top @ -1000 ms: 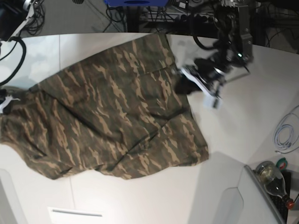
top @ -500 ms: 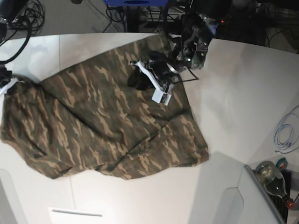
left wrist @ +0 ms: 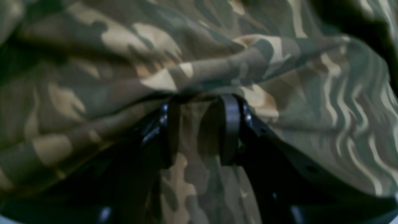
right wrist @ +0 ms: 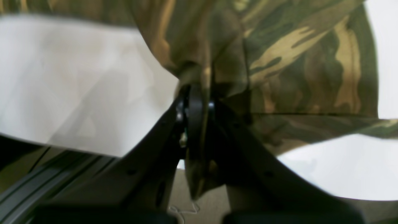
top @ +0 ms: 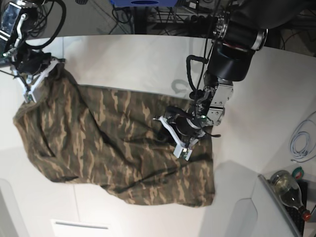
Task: Layout the t-shirt on the table in an organized manner, then fold the t-shirt properly
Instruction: 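Fold the held corner with the left gripper toward the shirt center, then lift the shirt high with both grippers holding its edge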
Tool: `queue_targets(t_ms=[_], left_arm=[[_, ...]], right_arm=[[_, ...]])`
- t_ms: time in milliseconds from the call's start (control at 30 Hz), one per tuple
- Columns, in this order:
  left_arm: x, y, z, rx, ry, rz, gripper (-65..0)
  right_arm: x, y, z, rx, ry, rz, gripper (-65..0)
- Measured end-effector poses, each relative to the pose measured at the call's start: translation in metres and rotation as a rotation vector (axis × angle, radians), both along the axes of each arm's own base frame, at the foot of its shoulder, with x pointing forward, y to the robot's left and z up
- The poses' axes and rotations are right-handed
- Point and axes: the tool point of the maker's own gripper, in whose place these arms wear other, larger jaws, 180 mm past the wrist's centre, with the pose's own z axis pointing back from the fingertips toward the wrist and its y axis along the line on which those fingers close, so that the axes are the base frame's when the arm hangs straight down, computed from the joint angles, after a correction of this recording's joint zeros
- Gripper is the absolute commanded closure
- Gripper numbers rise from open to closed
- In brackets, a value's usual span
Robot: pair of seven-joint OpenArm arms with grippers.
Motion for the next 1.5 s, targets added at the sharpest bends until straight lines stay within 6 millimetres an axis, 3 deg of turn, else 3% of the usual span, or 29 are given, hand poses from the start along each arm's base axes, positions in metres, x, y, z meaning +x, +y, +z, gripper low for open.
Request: queue_targets(t_ms=[133, 267, 333, 400, 467, 533, 600, 667, 867, 933, 1200, 1267, 1300, 1333, 1433, 1467, 1500], left_arm=[[0.003, -0.007, 0.009, 0.015, -0.013, 0.0, -20.6], [-0.003, -0.027, 0.053, -0.139, -0.125, 0.021, -21.7], [-0.009, -0.005, 0.078, -0.248, -0.175, 0.108, -22.1], [-0.014, 0.043, 0.093, -0.3, -0.223, 0.252, -24.2], [-0.034, 0.09, 0.083, -0.297, -0.202, 0.364, -33.6], [-0.064, 0.116, 0.06, -0.286, -0.141, 0.451, -47.1], [-0.095, 0.113, 0.039, -0.286, -0.065, 0.439, -55.0], [-0.112, 0.1, 0.03, -0.324, -0.029, 0.407, -55.5], [-0.112, 0.13, 0.022, -0.334, -0.041, 0.496, -55.5], [-0.11, 0.128, 0.021, -0.347, -0.046, 0.501, -55.5], [-0.07, 0.123, 0.017, -0.398, -0.05, 0.514, -55.3], [-0.064, 0.112, 0.015, -0.399, -0.046, 0.487, -51.8], [-0.063, 0.105, 0.012, -0.397, -0.033, 0.466, -46.2], [-0.063, 0.098, 0.009, -0.4, -0.02, 0.449, -38.3], [-0.063, 0.081, -0.005, -0.415, 0.03, 0.424, -5.9], [-0.063, 0.077, -0.009, -0.414, 0.049, 0.415, 0.0], [-0.063, 0.075, -0.01, -0.41, 0.057, 0.404, 0.0]], right_arm=[[0.002, -0.002, 0.002, -0.006, -0.007, 0.001, 0.0], [0.003, -0.005, 0.002, -0.011, -0.006, 0.0, 0.0], [0.001, -0.004, 0.001, -0.01, -0.003, 0.0, 0.0], [0.001, -0.006, 0.001, -0.014, -0.002, -0.001, 0.0], [0.001, -0.005, 0.001, -0.013, -0.002, 0.0, 0.0], [0.002, -0.004, 0.001, -0.011, -0.003, 0.0, 0.0], [0.002, -0.003, 0.002, -0.007, -0.005, -0.001, 0.0], [0.002, -0.004, 0.002, -0.012, -0.004, 0.0, 0.0], [0.004, -0.003, 0.002, -0.01, -0.007, 0.0, 0.0], [0.005, -0.003, 0.003, -0.007, -0.011, -0.001, 0.0], [0.004, -0.003, 0.002, -0.01, -0.007, 0.0, 0.0], [0.004, -0.003, 0.002, -0.009, -0.007, -0.001, 0.0], [0.004, -0.003, 0.002, -0.009, -0.007, -0.001, 0.0], [0.004, -0.004, 0.002, -0.01, -0.008, -0.001, 0.0], [0.004, -0.004, 0.002, -0.01, -0.009, -0.001, 0.0], [0.005, -0.004, 0.002, -0.01, -0.009, -0.001, 0.0], [0.005, -0.004, 0.002, -0.009, -0.009, -0.001, 0.0]])
